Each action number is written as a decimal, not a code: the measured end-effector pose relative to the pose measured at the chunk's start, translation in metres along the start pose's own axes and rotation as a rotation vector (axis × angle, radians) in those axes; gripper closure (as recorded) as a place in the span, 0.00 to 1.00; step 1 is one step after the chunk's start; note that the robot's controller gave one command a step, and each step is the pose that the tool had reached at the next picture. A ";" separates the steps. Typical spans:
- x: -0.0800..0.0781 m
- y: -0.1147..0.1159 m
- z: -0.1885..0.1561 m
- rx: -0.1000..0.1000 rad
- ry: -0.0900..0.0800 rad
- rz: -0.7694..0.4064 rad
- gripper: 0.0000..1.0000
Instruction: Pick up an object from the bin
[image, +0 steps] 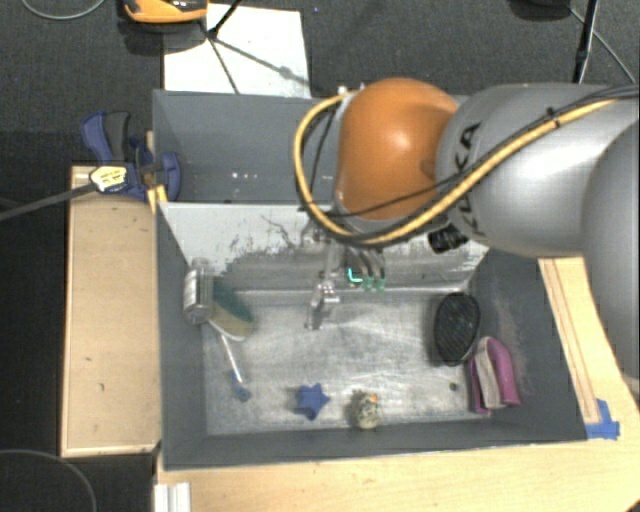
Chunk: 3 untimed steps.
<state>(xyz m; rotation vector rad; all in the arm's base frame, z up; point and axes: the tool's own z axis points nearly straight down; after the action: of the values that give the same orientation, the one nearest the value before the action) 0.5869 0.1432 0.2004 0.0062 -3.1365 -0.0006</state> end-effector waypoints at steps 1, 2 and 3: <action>0.076 0.058 0.083 0.000 -0.001 -0.292 0.00; 0.066 -0.025 0.124 -0.009 -0.010 -0.304 0.00; 0.082 -0.110 0.088 0.005 -0.009 -0.393 0.00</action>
Offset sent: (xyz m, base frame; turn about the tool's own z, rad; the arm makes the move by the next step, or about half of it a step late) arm -0.0747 0.0565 -0.0815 -0.2894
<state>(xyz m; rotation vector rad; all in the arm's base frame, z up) 0.5046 0.0324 0.1129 0.6204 -3.0841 0.0059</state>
